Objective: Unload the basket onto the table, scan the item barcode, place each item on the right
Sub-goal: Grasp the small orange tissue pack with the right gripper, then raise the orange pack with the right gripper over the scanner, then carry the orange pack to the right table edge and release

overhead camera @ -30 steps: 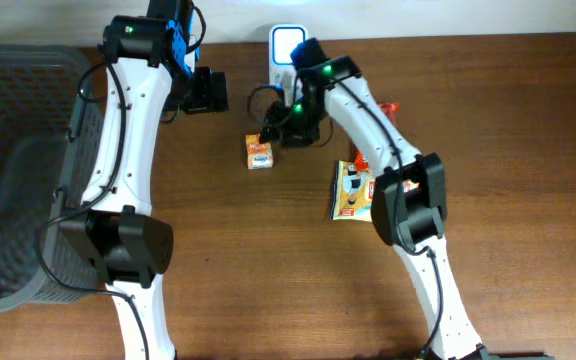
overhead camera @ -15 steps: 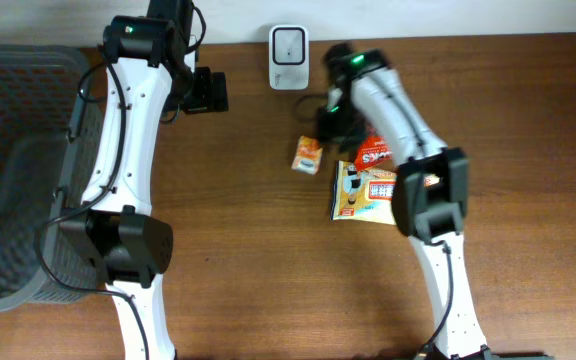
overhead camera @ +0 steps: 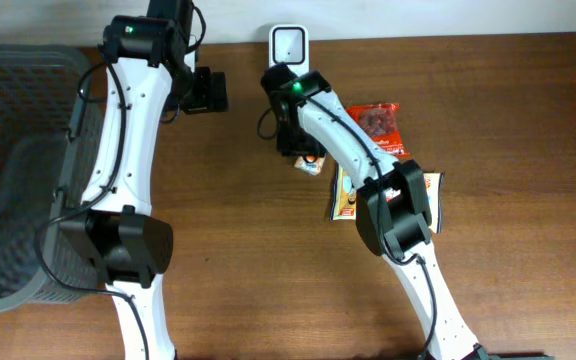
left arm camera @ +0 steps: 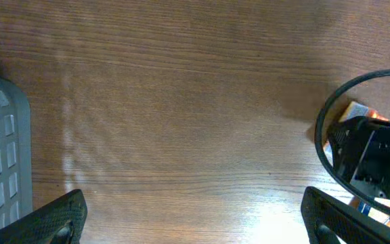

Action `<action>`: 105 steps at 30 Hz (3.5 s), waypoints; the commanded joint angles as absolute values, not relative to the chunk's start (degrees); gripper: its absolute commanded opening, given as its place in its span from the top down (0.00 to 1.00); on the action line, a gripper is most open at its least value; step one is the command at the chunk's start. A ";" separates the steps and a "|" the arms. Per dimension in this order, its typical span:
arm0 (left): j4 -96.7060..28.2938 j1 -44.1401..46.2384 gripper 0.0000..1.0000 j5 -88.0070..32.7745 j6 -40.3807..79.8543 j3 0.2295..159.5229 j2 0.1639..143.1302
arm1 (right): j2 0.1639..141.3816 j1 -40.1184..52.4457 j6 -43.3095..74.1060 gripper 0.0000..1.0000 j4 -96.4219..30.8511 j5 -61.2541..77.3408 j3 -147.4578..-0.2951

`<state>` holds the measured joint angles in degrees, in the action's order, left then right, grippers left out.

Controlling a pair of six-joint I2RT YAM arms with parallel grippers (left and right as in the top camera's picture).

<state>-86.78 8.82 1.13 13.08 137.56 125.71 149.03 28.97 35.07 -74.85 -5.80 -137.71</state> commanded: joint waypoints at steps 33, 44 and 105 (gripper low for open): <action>-86.80 8.47 0.01 1.48 13.23 137.60 125.36 | 148.59 18.04 11.22 0.96 -65.01 41.41 -125.58; -86.80 8.47 0.01 1.48 13.23 137.60 125.36 | 148.59 7.44 2.98 0.96 -50.92 88.97 -125.67; -86.80 8.47 0.01 1.48 13.23 137.60 125.36 | 118.52 -37.63 15.97 0.01 -57.30 2.07 -121.80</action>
